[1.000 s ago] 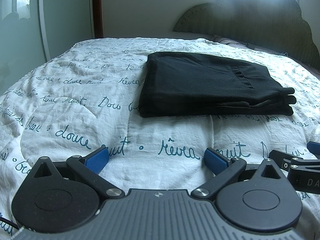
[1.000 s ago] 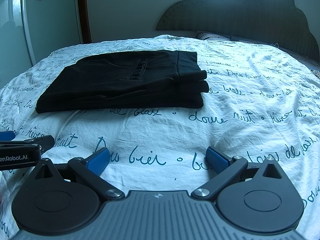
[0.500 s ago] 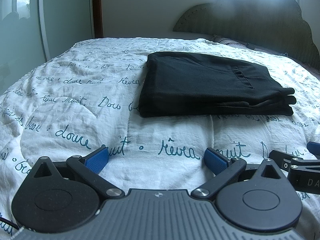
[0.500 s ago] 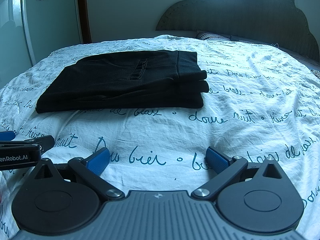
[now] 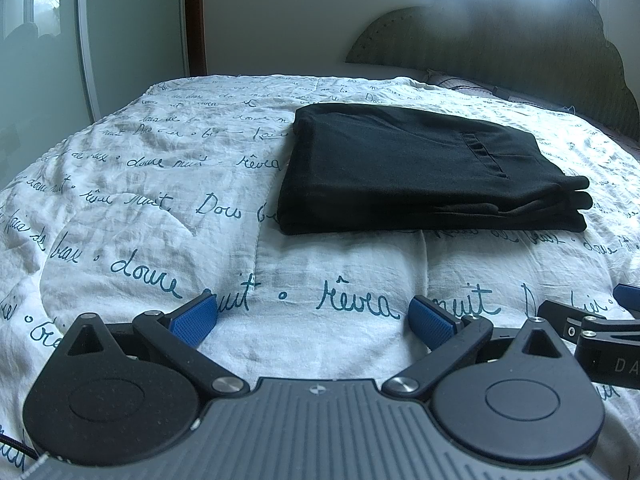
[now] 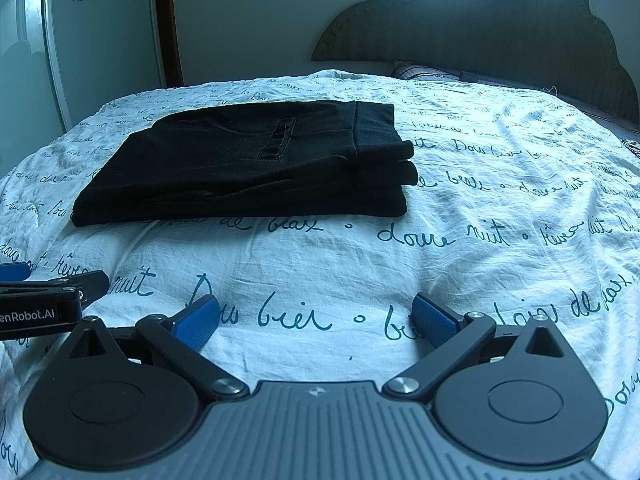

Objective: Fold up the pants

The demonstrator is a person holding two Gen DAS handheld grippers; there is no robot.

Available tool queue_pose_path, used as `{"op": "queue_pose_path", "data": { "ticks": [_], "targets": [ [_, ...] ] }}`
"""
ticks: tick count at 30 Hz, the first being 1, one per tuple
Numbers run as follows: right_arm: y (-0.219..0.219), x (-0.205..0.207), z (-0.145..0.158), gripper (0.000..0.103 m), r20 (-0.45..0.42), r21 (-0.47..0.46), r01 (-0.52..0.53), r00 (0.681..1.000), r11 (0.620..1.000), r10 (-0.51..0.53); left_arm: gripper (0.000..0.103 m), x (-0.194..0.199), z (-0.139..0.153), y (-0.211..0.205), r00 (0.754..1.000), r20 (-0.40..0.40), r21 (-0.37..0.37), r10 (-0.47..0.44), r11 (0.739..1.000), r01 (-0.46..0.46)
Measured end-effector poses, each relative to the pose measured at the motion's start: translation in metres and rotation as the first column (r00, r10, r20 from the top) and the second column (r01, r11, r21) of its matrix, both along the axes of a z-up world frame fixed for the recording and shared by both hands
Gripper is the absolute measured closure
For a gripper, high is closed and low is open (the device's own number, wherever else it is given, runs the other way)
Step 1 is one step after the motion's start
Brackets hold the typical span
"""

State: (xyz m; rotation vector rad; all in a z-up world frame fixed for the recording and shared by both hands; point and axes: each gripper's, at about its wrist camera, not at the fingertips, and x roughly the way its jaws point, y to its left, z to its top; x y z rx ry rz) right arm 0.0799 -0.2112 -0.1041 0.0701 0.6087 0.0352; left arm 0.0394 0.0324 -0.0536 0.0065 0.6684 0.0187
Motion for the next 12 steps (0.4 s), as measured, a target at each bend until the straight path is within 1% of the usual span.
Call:
{"op": "queue_pose_path", "data": {
  "ticks": [6,12],
  "targets": [
    [0.0001,0.0,0.0,0.0,0.0,0.0,0.0,1.0,1.0,0.0,0.0,-0.0001,0.0002,-0.0001,1.0,0.001,-0.003,0.0,1.0,0.0],
    [-0.0001,0.0,0.0,0.0,0.0,0.0,0.0,1.0,1.0,0.0,0.0,-0.0015,-0.0001,0.0003,1.0,0.006,-0.024,0.006,1.0,-0.006]
  ]
}}
